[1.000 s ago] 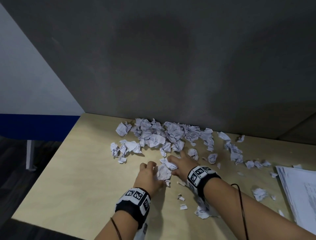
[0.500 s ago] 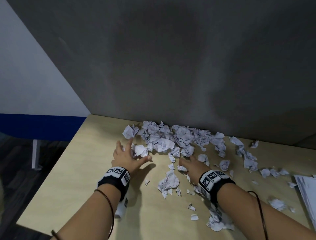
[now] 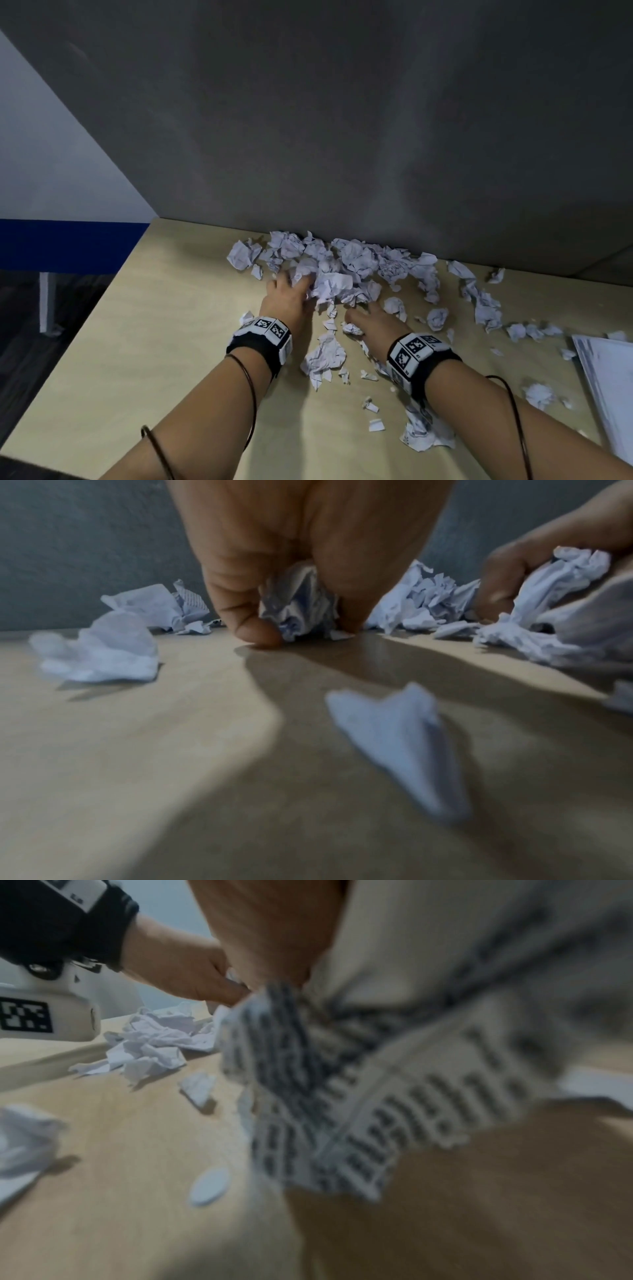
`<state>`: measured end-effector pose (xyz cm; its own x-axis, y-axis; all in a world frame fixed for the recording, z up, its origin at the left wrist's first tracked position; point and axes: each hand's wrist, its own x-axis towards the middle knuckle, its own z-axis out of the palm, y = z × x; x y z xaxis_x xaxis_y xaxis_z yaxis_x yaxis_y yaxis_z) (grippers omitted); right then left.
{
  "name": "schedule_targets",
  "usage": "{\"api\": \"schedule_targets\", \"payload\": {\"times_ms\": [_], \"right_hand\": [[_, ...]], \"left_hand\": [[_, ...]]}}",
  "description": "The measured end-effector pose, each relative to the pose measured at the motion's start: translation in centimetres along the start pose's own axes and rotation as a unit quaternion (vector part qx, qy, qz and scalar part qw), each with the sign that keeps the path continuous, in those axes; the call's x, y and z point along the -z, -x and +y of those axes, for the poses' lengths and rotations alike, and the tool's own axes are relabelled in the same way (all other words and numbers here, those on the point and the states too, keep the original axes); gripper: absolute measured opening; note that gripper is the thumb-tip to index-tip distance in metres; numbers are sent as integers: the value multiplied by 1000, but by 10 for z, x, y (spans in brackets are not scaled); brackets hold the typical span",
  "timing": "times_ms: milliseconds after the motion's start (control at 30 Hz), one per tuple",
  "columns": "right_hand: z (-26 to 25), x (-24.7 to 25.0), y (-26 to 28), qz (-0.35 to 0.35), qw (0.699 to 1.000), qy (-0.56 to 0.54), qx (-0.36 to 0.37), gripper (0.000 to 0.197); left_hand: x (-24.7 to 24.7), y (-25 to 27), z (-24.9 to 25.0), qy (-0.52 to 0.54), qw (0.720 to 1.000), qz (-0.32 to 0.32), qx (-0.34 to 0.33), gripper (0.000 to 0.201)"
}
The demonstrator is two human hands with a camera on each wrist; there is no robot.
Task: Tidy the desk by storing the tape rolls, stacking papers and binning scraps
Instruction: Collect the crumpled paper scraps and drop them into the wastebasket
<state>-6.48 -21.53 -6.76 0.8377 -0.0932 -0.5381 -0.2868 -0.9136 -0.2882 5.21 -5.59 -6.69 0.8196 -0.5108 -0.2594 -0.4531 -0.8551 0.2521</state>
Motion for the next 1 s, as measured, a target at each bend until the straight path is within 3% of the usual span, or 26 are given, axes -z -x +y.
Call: {"api": "schedule_targets", "payload": {"times_ms": [200, 300, 400, 533, 633, 767, 867, 1000], "right_hand": [[-3, 5, 9, 7, 1000, 1, -3, 62], [5, 11, 20, 3, 1000, -19, -12, 59], [21, 15, 37, 41, 995, -76, -42, 54], [44, 21, 68, 105, 976, -167, -88, 46], [58, 23, 92, 168, 940, -277, -106, 41], [80, 21, 125, 249, 856, -437, -124, 21], [105, 20, 153, 297, 810, -480, -158, 19], [144, 16, 193, 335, 775, -502, -187, 24]], "left_hand": [[3, 8, -1, 34, 999, -29, -4, 38], [0, 24, 0, 94, 995, -11, 9, 27], [5, 40, 12, 145, 989, 24, 26, 14], [16, 59, 47, 181, 982, 53, -25, 12], [24, 70, 84, 213, 974, 58, -58, 10], [24, 85, 142, 224, 968, 43, -103, 18], [14, 96, 183, 215, 966, 24, -139, 20], [-1, 110, 232, 197, 965, -21, -170, 27]]}}
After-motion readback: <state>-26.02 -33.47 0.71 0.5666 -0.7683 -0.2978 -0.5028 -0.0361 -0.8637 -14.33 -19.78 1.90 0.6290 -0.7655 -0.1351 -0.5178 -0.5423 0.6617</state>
